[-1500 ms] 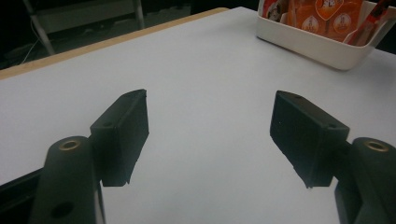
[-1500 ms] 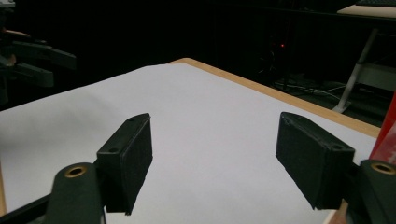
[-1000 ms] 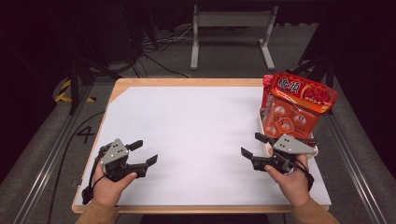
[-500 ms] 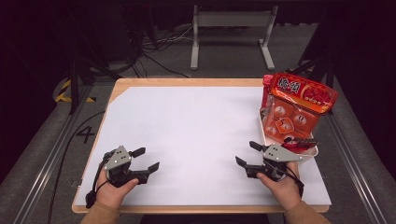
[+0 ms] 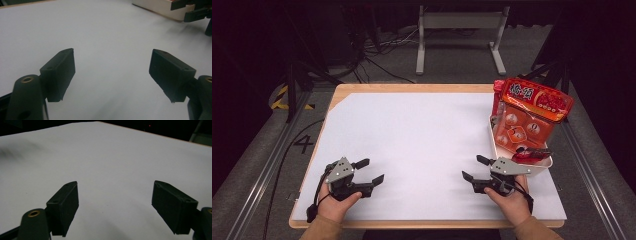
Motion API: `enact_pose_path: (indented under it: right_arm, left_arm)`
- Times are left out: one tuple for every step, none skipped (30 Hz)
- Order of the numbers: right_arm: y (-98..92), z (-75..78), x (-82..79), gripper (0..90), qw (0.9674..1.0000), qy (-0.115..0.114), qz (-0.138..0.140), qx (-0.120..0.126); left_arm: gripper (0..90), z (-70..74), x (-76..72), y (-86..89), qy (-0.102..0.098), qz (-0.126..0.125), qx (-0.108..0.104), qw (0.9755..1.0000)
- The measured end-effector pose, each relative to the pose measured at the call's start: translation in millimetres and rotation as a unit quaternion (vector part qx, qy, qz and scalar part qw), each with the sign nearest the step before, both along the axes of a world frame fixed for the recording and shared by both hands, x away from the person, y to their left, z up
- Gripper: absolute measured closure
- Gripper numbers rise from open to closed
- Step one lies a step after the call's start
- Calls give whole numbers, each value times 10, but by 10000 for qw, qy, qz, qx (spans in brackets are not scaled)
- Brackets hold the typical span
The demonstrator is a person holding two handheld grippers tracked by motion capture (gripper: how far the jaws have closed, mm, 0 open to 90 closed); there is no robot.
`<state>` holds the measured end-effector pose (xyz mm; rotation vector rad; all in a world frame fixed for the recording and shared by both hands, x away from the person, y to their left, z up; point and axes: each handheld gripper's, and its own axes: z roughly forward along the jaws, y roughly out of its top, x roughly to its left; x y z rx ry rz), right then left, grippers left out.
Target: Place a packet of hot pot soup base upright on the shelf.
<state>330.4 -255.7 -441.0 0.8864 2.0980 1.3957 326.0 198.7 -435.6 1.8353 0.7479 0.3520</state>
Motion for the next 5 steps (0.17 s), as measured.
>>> enact_pose_path:
  right_arm:
    - [-1,2,-4,227,10000,-4,-6,15]
    - [-3,3,-5,227,10000,-19,-9,13]
    - [-5,4,-5,227,10000,-24,-8,14]
    - [-6,6,-7,226,10000,-21,-5,13]
    - [-6,6,-7,226,10000,-30,-2,16]
  left_arm:
    - [212,3,-2,0,7,-37,-57,10000]
    - [209,4,-3,-2,13,-63,-116,9999]
    - [206,7,-3,1,1,-80,-129,9999]
    - [206,8,-4,0,11,-72,-149,9999]
    - [204,8,-3,1,8,-62,-146,9999]
